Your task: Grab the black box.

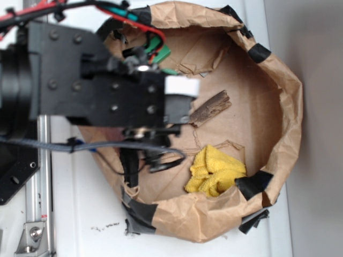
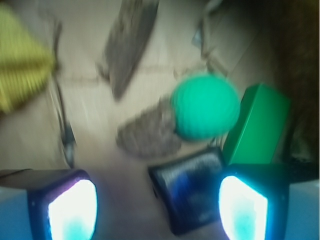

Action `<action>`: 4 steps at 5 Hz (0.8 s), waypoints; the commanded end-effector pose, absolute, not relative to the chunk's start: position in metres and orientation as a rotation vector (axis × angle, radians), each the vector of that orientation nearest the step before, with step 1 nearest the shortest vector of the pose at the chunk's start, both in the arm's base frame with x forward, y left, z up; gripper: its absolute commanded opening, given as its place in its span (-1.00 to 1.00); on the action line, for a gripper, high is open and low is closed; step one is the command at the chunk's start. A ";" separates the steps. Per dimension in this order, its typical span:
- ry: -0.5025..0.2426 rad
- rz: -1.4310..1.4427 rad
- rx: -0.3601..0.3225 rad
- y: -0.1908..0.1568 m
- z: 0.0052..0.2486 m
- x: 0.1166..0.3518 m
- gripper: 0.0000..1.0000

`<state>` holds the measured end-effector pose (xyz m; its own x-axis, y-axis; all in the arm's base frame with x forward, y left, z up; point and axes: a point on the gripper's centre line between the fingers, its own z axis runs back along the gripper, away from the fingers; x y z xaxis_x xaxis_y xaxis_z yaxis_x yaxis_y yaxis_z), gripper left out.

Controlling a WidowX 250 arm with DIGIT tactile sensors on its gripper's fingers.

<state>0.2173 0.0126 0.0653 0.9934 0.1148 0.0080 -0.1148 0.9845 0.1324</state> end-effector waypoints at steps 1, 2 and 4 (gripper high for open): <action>-0.041 0.038 0.154 0.018 0.077 0.215 1.00; -0.041 0.038 0.154 0.018 0.077 0.215 1.00; -0.053 -0.106 0.168 0.030 0.060 0.200 1.00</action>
